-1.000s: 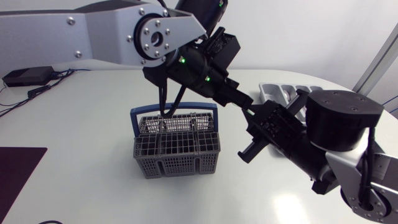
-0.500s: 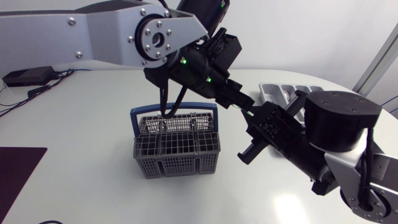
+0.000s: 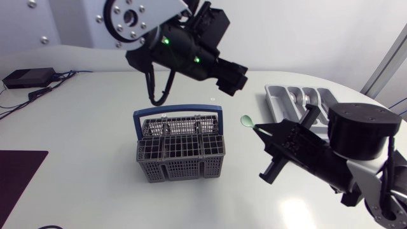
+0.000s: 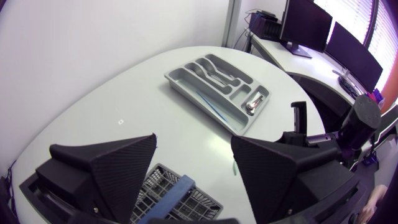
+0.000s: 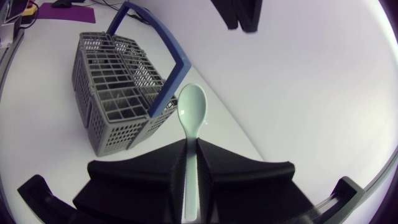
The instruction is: Unload the cutlery basket into the drawer organizer.
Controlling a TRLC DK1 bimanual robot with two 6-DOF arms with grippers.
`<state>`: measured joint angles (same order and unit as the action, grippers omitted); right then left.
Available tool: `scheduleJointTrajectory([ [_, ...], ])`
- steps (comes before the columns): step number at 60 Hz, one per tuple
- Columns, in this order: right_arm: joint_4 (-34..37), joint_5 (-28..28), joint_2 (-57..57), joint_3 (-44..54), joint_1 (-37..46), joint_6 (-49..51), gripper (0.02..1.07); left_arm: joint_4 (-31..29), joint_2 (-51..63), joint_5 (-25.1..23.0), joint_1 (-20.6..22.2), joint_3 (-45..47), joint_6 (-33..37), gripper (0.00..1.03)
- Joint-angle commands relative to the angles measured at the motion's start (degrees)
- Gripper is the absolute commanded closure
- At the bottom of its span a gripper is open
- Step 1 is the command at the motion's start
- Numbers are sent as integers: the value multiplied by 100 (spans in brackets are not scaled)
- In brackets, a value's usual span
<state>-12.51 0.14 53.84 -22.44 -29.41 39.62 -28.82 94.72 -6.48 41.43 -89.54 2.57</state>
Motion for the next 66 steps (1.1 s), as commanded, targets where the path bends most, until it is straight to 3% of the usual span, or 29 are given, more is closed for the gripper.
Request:
scheduleJointTrajectory([
  [1,285,-585,-190,143,673,336,101,34,-270,94,-214,-108,-20,6],
  [13,1243,-2739,-76,-226,2756,1470,101,43,-630,296,-671,209,156,6],
  [24,1937,-4031,698,-797,4048,2630,101,87,-981,332,-1032,587,209,6],
  [38,2965,-4620,1849,-1536,4989,4362,101,236,-1395,367,-1401,1219,306,6],
  [66,4978,-4365,4670,-3961,6456,7526,101,500,-1904,578,-1972,2125,508,5],
])
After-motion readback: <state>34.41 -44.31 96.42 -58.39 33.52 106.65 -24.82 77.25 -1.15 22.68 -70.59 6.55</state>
